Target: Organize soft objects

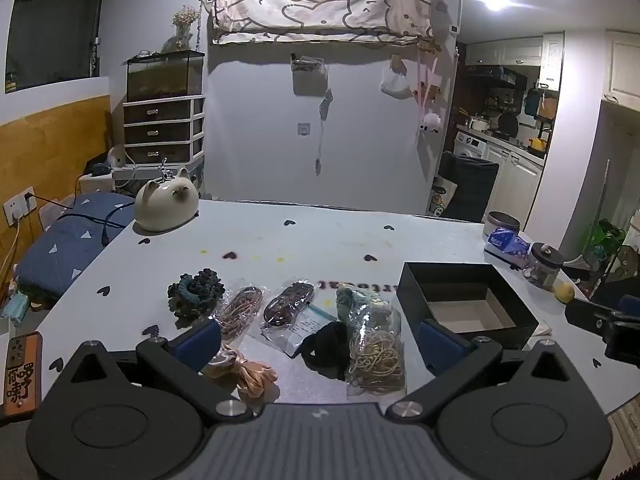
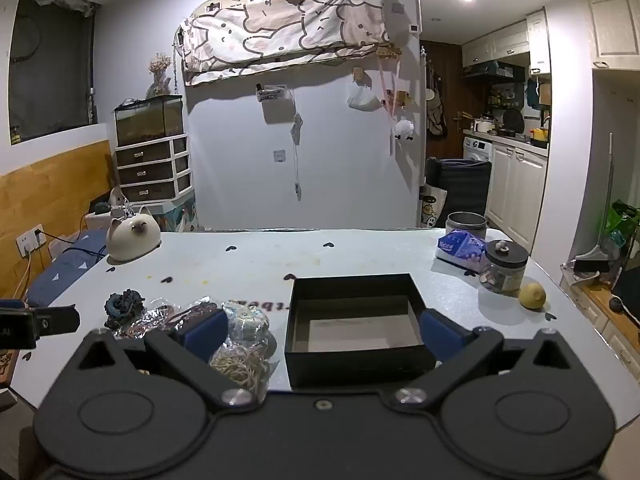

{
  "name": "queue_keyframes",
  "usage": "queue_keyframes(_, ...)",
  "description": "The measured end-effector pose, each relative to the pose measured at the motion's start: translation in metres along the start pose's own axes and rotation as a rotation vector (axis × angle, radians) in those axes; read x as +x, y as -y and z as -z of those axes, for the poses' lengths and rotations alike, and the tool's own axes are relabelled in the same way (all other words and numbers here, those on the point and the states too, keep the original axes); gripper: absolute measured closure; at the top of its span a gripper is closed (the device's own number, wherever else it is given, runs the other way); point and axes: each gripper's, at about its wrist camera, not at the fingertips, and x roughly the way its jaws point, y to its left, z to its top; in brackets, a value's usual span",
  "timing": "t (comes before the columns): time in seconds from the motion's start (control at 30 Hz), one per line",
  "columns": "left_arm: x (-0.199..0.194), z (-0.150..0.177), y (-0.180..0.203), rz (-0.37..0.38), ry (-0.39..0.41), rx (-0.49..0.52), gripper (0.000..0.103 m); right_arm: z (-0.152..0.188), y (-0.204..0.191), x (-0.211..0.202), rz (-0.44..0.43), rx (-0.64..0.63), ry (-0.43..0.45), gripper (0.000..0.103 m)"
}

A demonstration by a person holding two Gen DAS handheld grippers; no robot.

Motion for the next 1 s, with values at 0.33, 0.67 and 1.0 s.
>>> queue_keyframes(0.33, 0.0, 0.0001, 0.0, -0.001, 0.004, 0.0, 0.0, 0.0001, 0.0011, 0.0015, 0.0, 0.007, 0.0, 0.0)
queue_keyframes(0.67, -0.0001, 0.0, 0.0, -0.002, 0.004, 0.0, 0.0, -0.0006, 0.0017, 0.0027, -0.002, 0.004, -0.001, 0.0)
queue_keyframes(1.0, 0.0, 0.0002, 0.0001, -0.001, 0.004, 0.0, 0.0, -0.0007, 0.002, 0.0023, -0.002, 0.005, -0.003, 0.0)
